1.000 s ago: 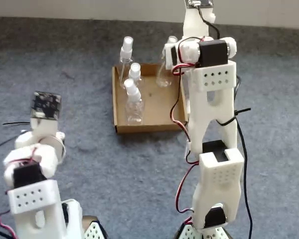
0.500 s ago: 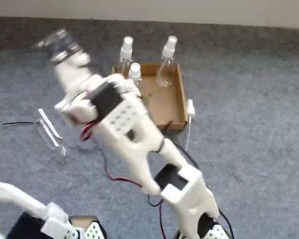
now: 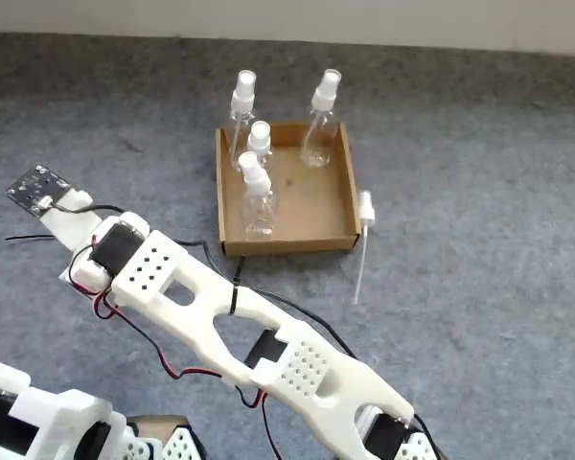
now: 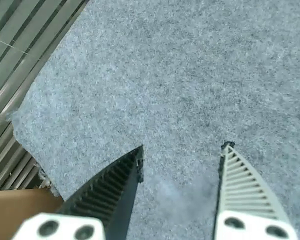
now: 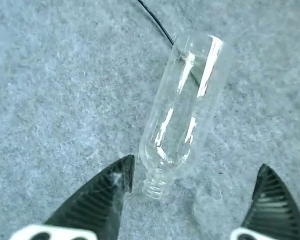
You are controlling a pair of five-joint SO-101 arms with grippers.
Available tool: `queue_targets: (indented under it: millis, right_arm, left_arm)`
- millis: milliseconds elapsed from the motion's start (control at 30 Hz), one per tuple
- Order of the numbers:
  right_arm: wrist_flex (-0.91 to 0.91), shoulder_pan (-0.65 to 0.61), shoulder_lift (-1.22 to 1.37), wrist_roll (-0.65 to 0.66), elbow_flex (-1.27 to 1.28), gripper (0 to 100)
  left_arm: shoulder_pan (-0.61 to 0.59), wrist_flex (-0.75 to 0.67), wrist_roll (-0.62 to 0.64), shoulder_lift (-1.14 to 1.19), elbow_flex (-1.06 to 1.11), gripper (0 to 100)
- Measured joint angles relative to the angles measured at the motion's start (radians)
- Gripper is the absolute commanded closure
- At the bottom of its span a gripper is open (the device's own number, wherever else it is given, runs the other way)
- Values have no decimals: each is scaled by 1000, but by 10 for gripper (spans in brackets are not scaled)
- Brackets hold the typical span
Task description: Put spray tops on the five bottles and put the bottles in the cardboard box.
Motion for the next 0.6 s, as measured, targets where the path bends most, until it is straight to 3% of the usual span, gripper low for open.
queue_targets:
  millis: [600]
  right_arm:
    - [-86,-44,74,0,12,680]
  left_arm:
    - [0,-5,0,17,0,765]
